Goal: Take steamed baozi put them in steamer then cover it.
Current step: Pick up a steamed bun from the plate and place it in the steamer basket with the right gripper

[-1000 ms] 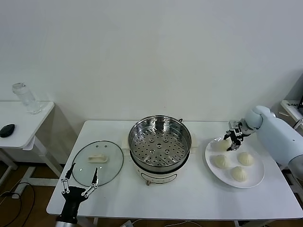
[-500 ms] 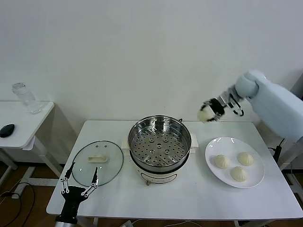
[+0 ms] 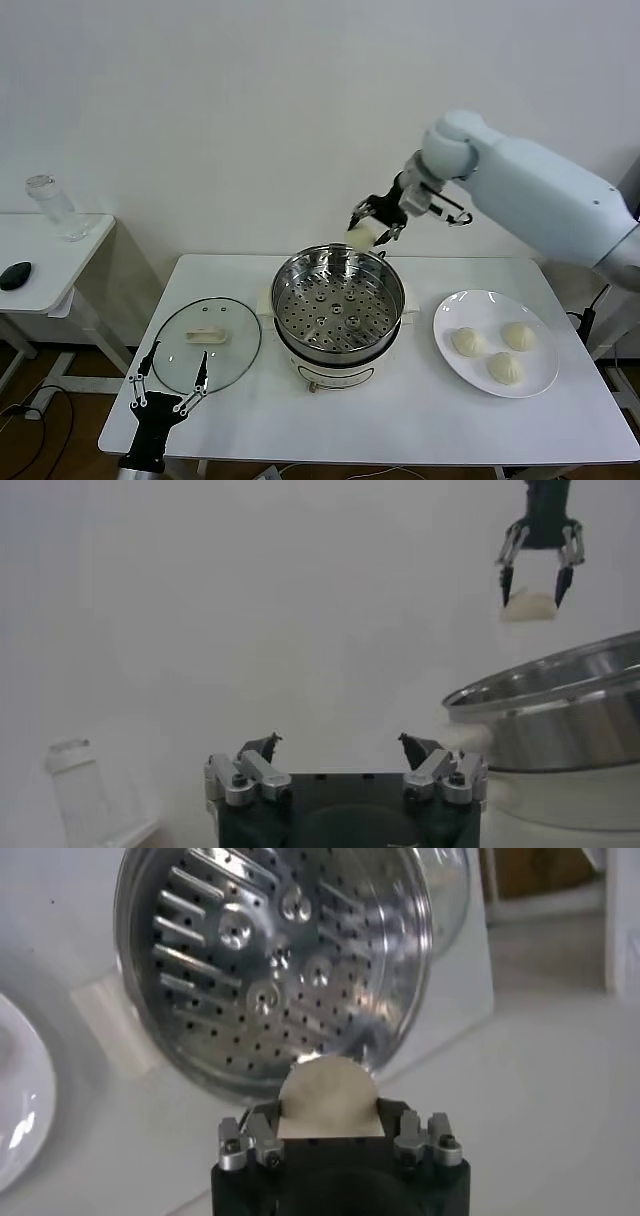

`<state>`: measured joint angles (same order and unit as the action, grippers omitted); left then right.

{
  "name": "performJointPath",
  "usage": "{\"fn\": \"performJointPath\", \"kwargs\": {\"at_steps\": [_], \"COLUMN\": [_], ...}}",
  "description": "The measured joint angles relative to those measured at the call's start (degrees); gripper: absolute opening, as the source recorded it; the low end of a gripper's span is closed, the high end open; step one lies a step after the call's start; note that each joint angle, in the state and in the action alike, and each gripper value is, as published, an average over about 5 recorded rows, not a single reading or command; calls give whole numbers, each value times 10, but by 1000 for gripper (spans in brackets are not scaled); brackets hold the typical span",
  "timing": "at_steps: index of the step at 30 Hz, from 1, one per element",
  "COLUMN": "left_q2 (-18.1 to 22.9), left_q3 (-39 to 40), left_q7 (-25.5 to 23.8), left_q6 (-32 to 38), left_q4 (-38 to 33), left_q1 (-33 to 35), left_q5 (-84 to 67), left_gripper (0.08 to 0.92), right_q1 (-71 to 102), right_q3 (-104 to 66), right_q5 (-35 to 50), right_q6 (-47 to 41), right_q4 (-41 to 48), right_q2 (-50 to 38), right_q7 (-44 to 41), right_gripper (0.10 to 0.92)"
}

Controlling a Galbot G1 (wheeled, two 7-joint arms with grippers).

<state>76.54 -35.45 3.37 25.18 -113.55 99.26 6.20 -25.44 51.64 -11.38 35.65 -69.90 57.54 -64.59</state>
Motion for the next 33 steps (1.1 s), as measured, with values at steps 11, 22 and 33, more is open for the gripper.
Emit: {"fn": "performJointPath", "kwargs": {"at_steps": [11,22,33], "left_q2": [3,7,8], "left_q3": [1,-1,-3], "left_q7": [2,5,6], "left_q6": [3,9,14], "left_q4": [6,11,15], "left_q1": [0,6,8], "left_q5": [0,2,2], "left_gripper": [823,823,823], "right_q1": [50,92,104], "right_q3": [3,-15,-27], "right_q5": [-67,-130,-160], "right_q6": [38,57,61], "right_q4": [15,63,95], "right_q2": [56,112,134], "right_q7": [6,7,6], "right_gripper": [679,679,788]}}
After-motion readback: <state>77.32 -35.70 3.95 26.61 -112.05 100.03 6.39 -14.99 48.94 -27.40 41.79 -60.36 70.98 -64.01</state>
